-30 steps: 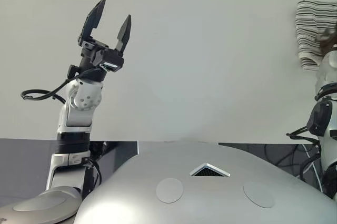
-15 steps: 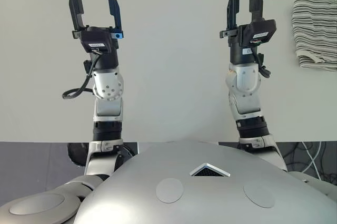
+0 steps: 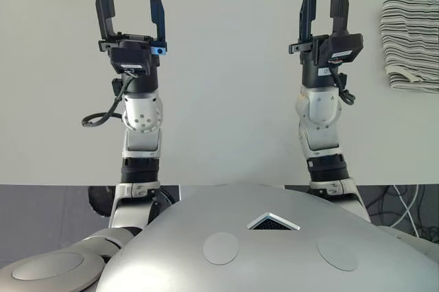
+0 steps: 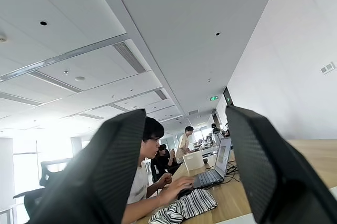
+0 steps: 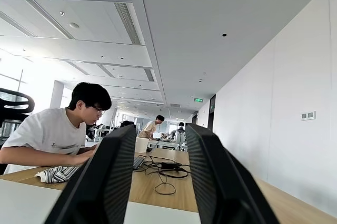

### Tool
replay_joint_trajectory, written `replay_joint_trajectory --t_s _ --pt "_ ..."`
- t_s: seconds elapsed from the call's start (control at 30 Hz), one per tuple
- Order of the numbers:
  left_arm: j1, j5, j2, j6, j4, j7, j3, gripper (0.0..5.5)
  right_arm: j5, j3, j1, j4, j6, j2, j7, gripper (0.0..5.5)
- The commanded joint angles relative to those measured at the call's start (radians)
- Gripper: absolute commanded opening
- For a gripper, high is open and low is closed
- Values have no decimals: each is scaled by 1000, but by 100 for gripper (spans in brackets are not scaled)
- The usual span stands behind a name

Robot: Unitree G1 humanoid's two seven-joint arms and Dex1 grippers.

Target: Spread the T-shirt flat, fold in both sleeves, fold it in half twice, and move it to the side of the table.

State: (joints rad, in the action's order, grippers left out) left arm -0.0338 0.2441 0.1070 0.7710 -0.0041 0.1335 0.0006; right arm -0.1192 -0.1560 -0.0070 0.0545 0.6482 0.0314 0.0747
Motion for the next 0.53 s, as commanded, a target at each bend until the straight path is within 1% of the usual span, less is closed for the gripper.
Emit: replay_joint_trajectory --t_s 0.03,0.13,0.27,0.4,0.53 --pt "7 10 -10 -4 3 -1 -9 284 -1 3 -17 -18 15 7 -27 237" --pt "10 14 -13 -6 5 0 -12 284 -1 7 -27 -7 18 3 -37 279" --pt "8 16 -13 -10 0 -2 -10 284 -4 4 -34 -4 22 -4 -41 366" --pt "10 15 -9 -9 -2 -5 -10 284 -36 11 -40 0 24 -17 -22 366" --pt "9 23 -11 -8 -2 -3 -12 284 -2 5 -42 6 14 -32 -37 366"
